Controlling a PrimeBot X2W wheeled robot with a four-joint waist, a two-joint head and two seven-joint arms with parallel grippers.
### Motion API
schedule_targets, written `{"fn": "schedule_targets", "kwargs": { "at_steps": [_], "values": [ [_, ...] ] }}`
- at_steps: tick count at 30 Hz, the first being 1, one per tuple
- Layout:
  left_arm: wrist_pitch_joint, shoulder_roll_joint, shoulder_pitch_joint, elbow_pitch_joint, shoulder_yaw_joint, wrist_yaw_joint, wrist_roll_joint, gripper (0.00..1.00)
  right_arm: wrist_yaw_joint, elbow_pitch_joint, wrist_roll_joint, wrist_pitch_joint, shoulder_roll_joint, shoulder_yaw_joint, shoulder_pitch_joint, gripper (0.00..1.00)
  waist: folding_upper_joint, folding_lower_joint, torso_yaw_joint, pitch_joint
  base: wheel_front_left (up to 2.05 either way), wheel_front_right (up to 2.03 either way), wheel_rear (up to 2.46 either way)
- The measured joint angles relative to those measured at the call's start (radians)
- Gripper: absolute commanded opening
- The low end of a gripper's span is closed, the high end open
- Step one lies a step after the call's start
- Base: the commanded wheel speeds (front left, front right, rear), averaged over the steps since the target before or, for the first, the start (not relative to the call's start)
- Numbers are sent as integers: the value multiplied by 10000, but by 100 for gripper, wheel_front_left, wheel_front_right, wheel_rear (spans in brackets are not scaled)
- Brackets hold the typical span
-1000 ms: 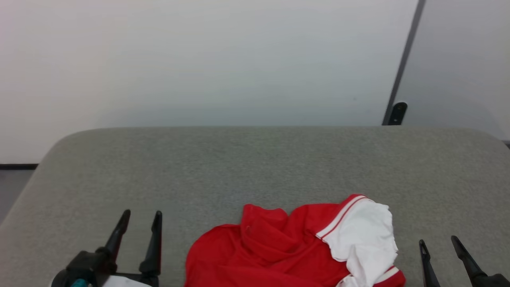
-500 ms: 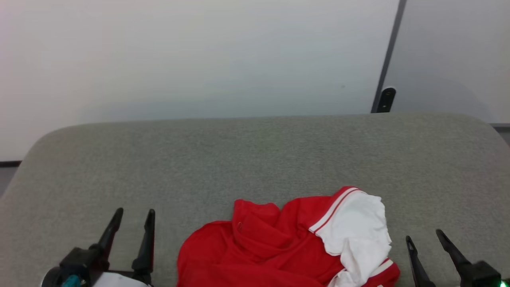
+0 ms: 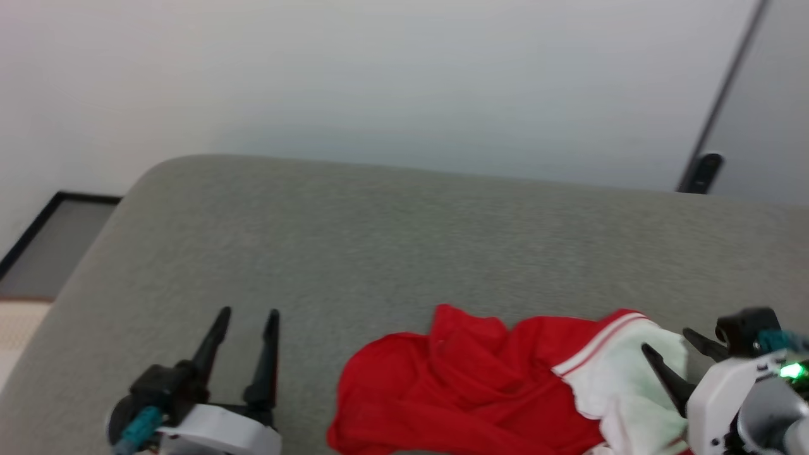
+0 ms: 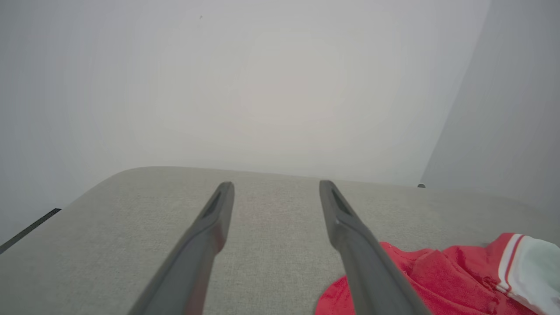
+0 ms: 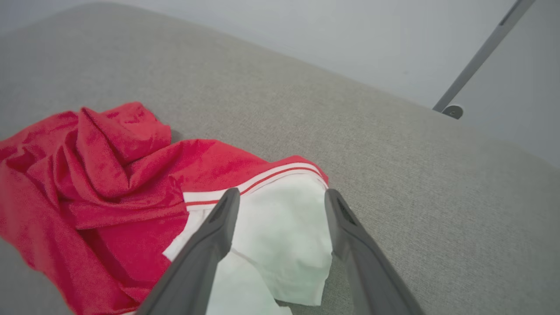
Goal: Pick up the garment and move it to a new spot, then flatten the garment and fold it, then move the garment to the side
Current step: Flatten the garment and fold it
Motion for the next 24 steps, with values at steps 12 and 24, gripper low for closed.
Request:
{"fn": "schedule_targets", "kwargs": {
  "at_steps": [12, 24],
  "values": [
    [0, -393, -498, 416, -675, 0, -219, 100, 0, 1053, 2512, 5682, -1770, 1887, -2081, 100, 0, 0, 1783, 261, 0, 0, 0],
    [0, -637, -926, 541, -777, 0, -623, 100, 0, 3183, 2472, 7607, -1210, 2017, -3256, 0, 0, 0, 2687, 868, 0, 0, 0]
  ]
}}
